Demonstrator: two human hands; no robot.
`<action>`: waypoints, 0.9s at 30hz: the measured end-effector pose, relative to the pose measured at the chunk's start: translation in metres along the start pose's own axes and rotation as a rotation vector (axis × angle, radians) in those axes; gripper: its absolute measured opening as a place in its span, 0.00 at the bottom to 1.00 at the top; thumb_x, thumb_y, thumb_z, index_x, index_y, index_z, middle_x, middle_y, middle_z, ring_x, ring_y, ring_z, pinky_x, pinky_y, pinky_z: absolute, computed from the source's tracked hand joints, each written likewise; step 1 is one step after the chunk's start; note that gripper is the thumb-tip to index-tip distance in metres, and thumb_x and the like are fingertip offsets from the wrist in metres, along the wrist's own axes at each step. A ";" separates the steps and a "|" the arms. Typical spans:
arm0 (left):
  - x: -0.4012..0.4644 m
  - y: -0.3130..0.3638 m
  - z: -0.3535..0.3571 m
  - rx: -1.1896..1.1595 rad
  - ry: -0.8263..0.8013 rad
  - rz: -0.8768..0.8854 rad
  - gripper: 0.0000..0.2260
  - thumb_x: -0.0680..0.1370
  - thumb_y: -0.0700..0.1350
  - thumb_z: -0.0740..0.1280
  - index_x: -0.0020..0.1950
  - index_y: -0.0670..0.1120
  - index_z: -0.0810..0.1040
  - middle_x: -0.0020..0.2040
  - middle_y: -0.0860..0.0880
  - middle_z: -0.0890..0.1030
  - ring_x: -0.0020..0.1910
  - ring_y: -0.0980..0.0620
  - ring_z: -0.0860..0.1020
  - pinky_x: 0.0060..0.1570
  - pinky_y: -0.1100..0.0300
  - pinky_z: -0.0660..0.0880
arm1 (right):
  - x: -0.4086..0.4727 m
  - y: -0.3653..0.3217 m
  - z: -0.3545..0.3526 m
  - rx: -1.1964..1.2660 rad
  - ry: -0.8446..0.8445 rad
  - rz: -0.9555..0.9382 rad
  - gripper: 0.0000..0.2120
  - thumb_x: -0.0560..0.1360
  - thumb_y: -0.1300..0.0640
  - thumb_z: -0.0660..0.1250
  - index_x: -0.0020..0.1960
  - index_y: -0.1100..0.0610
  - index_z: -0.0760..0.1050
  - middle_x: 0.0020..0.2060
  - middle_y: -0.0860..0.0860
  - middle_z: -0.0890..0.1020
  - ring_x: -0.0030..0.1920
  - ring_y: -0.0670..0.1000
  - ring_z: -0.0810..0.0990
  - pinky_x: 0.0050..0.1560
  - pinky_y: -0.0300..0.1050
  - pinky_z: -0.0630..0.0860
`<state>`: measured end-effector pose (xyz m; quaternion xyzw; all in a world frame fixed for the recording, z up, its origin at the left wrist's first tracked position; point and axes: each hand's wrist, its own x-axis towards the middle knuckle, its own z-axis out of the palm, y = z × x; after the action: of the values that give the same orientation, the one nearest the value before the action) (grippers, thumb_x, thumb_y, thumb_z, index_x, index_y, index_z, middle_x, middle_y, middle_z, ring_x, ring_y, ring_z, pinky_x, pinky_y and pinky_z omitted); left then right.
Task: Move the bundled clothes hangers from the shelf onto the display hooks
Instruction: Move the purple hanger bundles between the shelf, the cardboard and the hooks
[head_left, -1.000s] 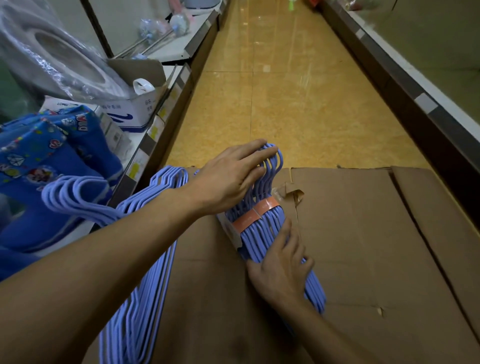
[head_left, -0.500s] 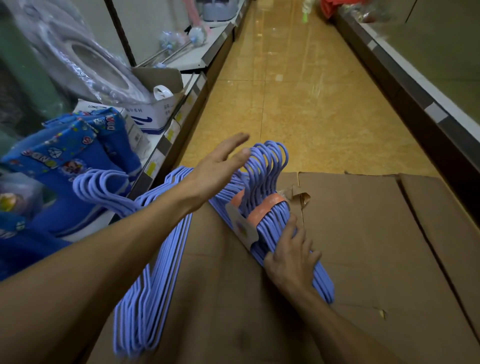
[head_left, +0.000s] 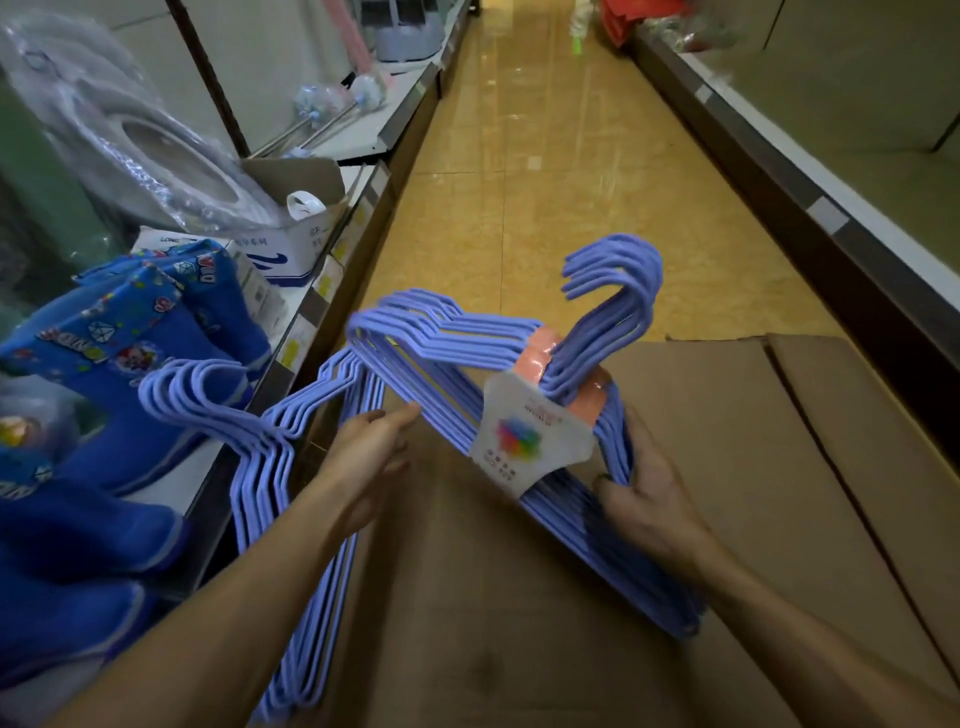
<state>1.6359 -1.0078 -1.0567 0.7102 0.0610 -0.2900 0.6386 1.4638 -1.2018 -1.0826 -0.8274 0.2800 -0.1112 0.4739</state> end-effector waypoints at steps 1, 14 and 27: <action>-0.003 0.000 0.004 -0.068 -0.048 -0.024 0.18 0.78 0.47 0.70 0.66 0.45 0.74 0.49 0.49 0.76 0.50 0.53 0.76 0.49 0.58 0.73 | -0.002 -0.005 -0.005 0.078 -0.012 -0.032 0.37 0.71 0.62 0.65 0.76 0.41 0.60 0.64 0.41 0.76 0.62 0.38 0.75 0.62 0.39 0.74; -0.015 0.063 0.035 -0.651 -0.117 0.077 0.11 0.77 0.52 0.69 0.53 0.46 0.74 0.42 0.48 0.72 0.47 0.48 0.74 0.56 0.51 0.74 | 0.009 -0.035 -0.027 0.220 -0.087 -0.067 0.20 0.74 0.72 0.63 0.58 0.50 0.73 0.42 0.47 0.77 0.36 0.40 0.75 0.37 0.35 0.72; -0.163 0.208 0.053 -0.735 -0.011 0.065 0.12 0.78 0.48 0.64 0.37 0.47 0.68 0.33 0.49 0.68 0.31 0.50 0.68 0.39 0.56 0.71 | -0.045 -0.205 -0.161 0.187 0.001 -0.051 0.19 0.79 0.68 0.62 0.63 0.49 0.72 0.42 0.41 0.79 0.35 0.32 0.77 0.32 0.27 0.71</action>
<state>1.5792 -1.0479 -0.7961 0.4333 0.1351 -0.2320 0.8603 1.4281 -1.2119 -0.8209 -0.7865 0.2474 -0.1491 0.5458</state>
